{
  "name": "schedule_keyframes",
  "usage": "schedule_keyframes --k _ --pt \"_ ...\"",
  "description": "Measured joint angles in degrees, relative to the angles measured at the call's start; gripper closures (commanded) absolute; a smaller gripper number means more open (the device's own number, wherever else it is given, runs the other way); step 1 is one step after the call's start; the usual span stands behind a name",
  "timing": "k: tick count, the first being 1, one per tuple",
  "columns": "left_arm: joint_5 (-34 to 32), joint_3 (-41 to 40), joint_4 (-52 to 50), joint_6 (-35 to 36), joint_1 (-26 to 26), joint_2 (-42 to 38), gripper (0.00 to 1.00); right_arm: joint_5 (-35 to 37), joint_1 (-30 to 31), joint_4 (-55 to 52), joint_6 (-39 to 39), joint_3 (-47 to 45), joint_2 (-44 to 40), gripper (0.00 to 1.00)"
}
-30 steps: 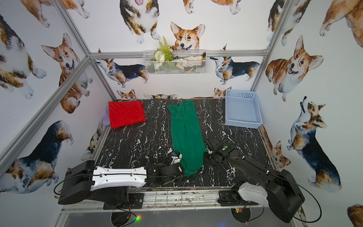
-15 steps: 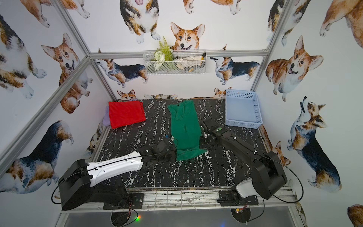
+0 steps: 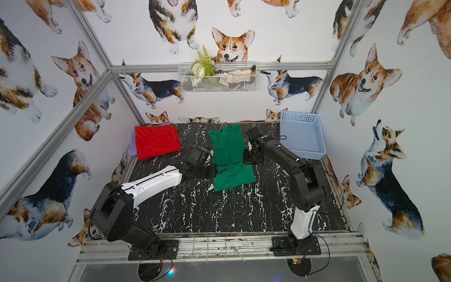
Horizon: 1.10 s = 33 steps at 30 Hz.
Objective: Fold and stack t-shirts
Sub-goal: Fold the T-shirt.
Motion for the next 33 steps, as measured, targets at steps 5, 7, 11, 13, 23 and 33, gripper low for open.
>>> schedule_keyframes --k 5,7,11,13,23,33 --pt "2.8 2.0 0.4 2.1 4.0 4.6 0.98 -0.4 -0.7 -1.3 -0.5 6.7 6.8 1.0" --pt "4.1 3.2 1.1 3.0 5.6 7.0 0.75 -0.8 -1.3 -1.9 -0.7 9.4 9.3 0.83" --pt "7.2 7.8 2.2 5.4 9.6 12.0 0.69 -0.8 -3.1 -3.9 -1.6 16.2 14.7 0.61" --pt "8.7 9.2 2.9 6.4 11.2 13.0 0.68 -0.3 -3.7 -4.5 -2.2 18.3 15.9 0.6" --pt "11.9 0.5 6.2 4.6 10.2 3.9 0.65 -0.9 -3.5 -2.7 -2.8 5.2 8.2 0.59" --pt "12.3 -15.8 11.1 -1.6 5.2 -3.6 0.63 -3.3 -2.8 3.8 -1.2 -12.3 0.0 0.56"
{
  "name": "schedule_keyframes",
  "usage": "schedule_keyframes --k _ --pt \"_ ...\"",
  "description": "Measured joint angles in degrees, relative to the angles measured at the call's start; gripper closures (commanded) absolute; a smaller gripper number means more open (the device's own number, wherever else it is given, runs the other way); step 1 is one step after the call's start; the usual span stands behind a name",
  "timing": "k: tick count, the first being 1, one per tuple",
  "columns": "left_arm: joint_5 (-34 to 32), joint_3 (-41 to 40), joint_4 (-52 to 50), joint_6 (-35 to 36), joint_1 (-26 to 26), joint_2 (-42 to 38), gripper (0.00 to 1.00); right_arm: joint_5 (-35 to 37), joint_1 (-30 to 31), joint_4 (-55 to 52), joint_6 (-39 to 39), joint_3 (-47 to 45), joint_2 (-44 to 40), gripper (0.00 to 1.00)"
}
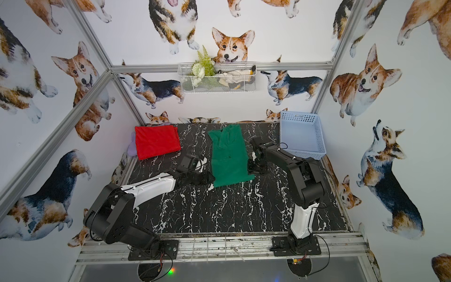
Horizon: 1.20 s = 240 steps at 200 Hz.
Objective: Fold and stack t-shirts
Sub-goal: Fold the T-shirt.
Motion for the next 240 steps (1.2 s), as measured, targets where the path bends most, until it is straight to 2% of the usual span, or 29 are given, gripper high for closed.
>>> schedule_keyframes --k 34,188,207,240 --pt "0.2 -3.2 2.7 -2.1 -0.2 -0.1 0.63 -0.3 0.0 1.6 -0.1 -1.4 -0.6 0.55" --pt "1.9 -0.4 8.0 -2.0 -0.3 8.7 0.63 0.1 -0.8 2.1 -0.7 -0.4 1.9 0.53" --pt "2.3 0.2 8.2 -2.0 -0.3 9.4 0.63 0.0 -0.8 2.5 -0.7 -0.5 2.7 0.55" --pt "2.6 0.4 9.0 -2.0 -0.3 10.0 0.65 -0.9 -0.9 3.1 -0.8 -0.7 3.5 0.68"
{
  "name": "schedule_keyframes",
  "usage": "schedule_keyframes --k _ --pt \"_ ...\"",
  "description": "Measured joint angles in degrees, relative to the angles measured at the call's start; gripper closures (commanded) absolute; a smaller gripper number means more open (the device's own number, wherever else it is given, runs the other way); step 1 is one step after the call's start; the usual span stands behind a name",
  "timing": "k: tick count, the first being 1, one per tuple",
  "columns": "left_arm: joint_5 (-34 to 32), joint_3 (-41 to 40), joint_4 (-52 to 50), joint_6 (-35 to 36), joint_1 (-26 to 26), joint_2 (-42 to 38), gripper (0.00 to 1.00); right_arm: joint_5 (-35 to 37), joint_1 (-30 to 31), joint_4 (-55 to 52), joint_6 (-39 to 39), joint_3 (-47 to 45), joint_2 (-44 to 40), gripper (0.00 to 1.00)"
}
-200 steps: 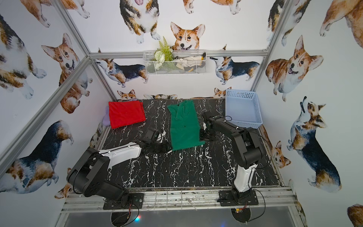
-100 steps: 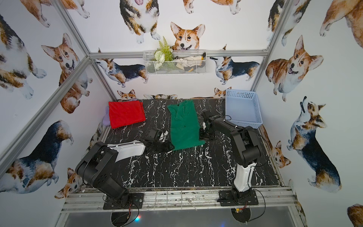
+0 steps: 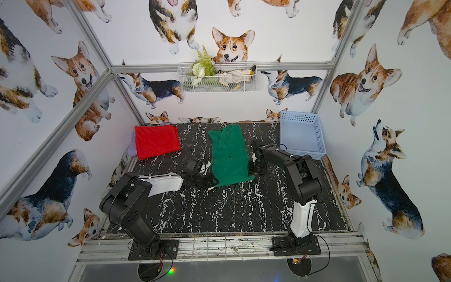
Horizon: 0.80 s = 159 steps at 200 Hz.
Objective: Fold and stack t-shirts
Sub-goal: Fold the T-shirt.
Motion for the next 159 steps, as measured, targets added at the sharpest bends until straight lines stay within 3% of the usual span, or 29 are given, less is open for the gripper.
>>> schedule_keyframes --k 14,44,108,159 --pt "0.0 0.3 0.0 0.0 0.0 0.4 0.7 -0.7 -0.2 0.5 -0.1 -0.3 0.1 0.75" --pt "-0.1 0.9 -0.9 0.0 0.0 1.2 1.0 -2.7 -0.6 2.3 -0.1 -1.8 0.1 0.99" --pt "-0.7 2.2 -4.0 0.2 -0.8 0.1 1.0 -4.5 -0.7 5.2 0.3 -7.8 -7.4 1.0" --pt "-5.5 -2.1 -6.4 -1.2 -8.2 -6.5 1.0 -4.6 -0.2 6.3 2.0 -19.8 -18.4 1.0"
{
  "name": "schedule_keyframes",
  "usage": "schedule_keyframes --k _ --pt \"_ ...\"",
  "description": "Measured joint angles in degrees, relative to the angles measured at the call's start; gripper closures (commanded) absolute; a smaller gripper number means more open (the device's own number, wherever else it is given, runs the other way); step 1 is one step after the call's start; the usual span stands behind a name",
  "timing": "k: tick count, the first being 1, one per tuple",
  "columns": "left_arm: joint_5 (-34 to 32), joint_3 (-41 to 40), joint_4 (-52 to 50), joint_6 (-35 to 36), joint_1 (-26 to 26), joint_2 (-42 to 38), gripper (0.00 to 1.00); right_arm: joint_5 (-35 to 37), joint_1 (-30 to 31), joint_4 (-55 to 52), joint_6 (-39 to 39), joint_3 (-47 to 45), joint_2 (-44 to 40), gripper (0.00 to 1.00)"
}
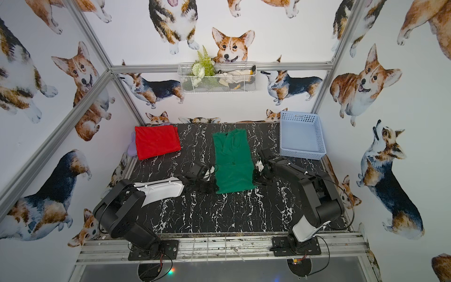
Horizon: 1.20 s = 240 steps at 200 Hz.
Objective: Fold and stack t-shirts
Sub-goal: Fold the T-shirt.
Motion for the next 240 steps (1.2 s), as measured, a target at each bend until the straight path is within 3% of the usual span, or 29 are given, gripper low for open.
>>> schedule_keyframes --k 68,95,147,187,240 --pt "-13.5 -7.3 -5.2 -10.1 -18.5 -14.5 1.0 2.3 4.4 -2.5 4.2 -8.3 -18.2 1.0" --pt "-18.7 -4.7 -11.0 -11.7 -20.4 -20.6 1.0 4.0 4.4 -6.6 4.3 -4.9 -22.7 1.0" --pt "-21.2 4.7 -18.2 -6.8 -10.4 -20.0 1.0 5.2 2.8 -9.5 1.9 9.0 -12.8 1.0" --pt "-15.7 13.5 -18.4 -0.2 1.7 -11.3 1.0 4.7 0.7 -10.5 -0.7 24.1 0.6 1.0" --pt "-10.2 26.1 -19.4 6.5 9.8 0.7 1.0 4.7 -1.1 -13.9 -3.7 46.2 17.8 1.0"
